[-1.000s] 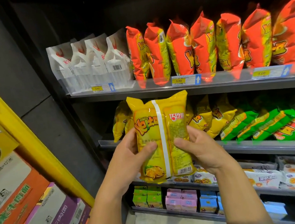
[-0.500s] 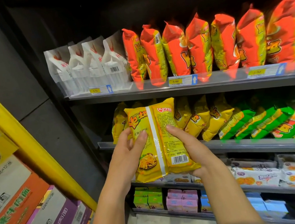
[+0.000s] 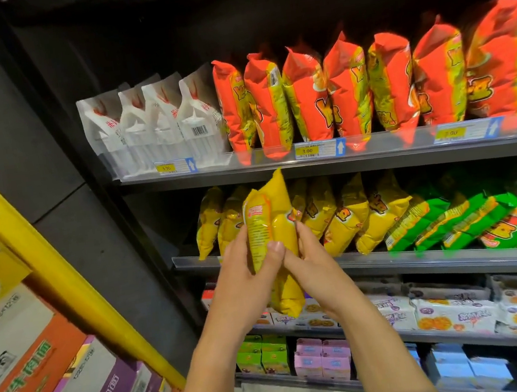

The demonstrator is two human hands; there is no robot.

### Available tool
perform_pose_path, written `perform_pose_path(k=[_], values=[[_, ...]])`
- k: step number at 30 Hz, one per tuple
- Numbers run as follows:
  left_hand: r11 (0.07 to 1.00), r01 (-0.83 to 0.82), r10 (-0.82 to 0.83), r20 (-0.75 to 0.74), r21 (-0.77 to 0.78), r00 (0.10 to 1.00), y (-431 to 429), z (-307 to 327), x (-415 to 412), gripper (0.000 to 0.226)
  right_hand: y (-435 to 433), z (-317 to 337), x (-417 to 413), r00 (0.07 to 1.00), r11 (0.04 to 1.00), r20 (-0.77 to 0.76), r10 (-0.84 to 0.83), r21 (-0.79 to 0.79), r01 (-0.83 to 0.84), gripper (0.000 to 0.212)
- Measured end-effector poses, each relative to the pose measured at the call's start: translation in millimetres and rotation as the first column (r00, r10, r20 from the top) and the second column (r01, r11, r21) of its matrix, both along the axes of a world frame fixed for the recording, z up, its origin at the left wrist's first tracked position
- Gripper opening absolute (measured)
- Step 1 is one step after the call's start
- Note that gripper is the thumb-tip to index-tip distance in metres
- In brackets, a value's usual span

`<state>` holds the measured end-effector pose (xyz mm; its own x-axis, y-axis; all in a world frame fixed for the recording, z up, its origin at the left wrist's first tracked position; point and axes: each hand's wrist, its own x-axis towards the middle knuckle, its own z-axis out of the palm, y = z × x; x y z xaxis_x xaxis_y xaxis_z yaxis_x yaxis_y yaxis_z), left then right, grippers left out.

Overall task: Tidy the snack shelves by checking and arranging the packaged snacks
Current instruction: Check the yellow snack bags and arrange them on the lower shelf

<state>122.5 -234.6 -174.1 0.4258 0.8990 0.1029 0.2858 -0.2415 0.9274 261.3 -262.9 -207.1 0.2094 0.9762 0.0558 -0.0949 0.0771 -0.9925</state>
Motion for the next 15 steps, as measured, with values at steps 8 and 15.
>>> perform_pose_path(k=[8, 15], values=[[0.979, -0.187, 0.189, 0.023, -0.080, 0.982, 5.8, -6.3, -15.5, 0.080, -5.1, 0.3, 7.9, 0.998, 1.000, 0.055, -0.011, -0.006, 0.011, 0.034], [0.895, 0.006, 0.171, 0.354, -0.447, 0.920, 4.4, -1.1, -26.3, 0.059, -3.3, -3.8, 15.6, 0.983, 0.991, -0.125, -0.132, -0.034, 0.129, 0.058]])
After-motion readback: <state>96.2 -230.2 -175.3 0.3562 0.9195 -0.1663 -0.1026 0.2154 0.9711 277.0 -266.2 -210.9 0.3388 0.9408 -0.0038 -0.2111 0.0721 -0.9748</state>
